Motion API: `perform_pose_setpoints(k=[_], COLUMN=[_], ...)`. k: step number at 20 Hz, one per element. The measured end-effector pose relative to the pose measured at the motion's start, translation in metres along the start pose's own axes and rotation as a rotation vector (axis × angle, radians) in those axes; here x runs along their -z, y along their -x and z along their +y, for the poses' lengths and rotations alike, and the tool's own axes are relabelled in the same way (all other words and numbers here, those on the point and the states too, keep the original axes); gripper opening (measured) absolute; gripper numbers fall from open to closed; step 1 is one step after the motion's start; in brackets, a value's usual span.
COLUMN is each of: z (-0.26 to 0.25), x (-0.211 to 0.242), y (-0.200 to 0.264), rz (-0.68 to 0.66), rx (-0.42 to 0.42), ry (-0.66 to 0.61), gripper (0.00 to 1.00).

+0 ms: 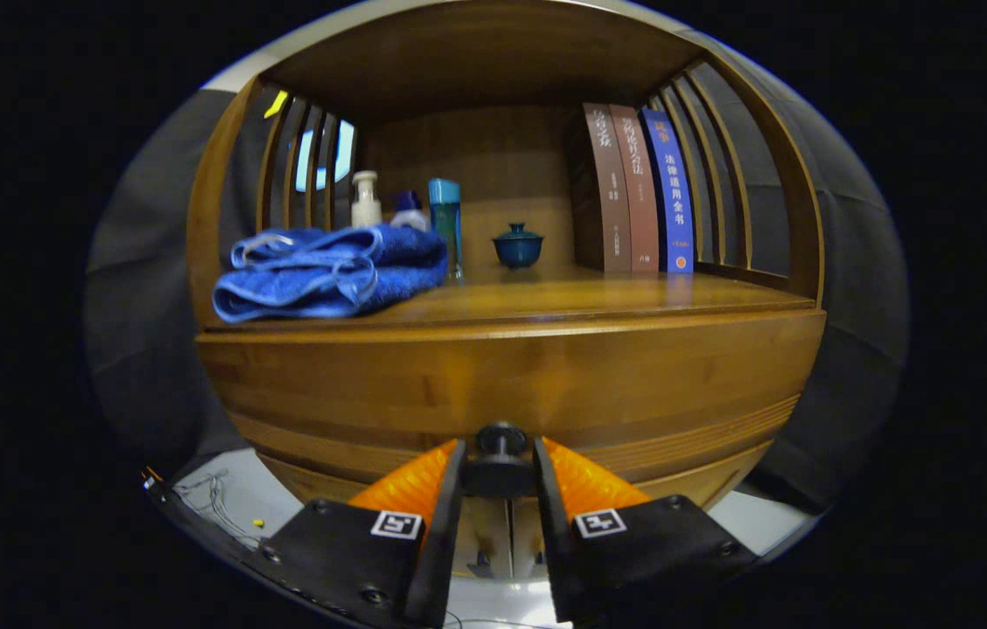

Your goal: Pull open the drawer, take out the items inside it, and place them on the countertop above the cabinet.

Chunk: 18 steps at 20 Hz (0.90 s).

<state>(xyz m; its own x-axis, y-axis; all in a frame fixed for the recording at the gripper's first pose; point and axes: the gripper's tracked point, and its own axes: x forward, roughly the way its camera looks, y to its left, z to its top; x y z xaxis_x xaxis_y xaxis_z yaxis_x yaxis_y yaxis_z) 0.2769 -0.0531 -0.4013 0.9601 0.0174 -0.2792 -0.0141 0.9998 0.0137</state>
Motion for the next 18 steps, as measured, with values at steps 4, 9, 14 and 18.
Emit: perform_pose_setpoints(k=[4, 9, 14, 18], z=[0.001, -0.002, -0.001, -0.001], x=[0.001, 0.007, 0.015, 0.021], y=[0.007, 0.042, 0.080, 0.108], rz=[-0.042, -0.035, -0.037, -0.031], rx=[0.019, 0.017, 0.012, 0.012], ry=[0.052, 0.023, 0.013, -0.001], gripper=[0.36, 0.36, 0.36, 0.36])
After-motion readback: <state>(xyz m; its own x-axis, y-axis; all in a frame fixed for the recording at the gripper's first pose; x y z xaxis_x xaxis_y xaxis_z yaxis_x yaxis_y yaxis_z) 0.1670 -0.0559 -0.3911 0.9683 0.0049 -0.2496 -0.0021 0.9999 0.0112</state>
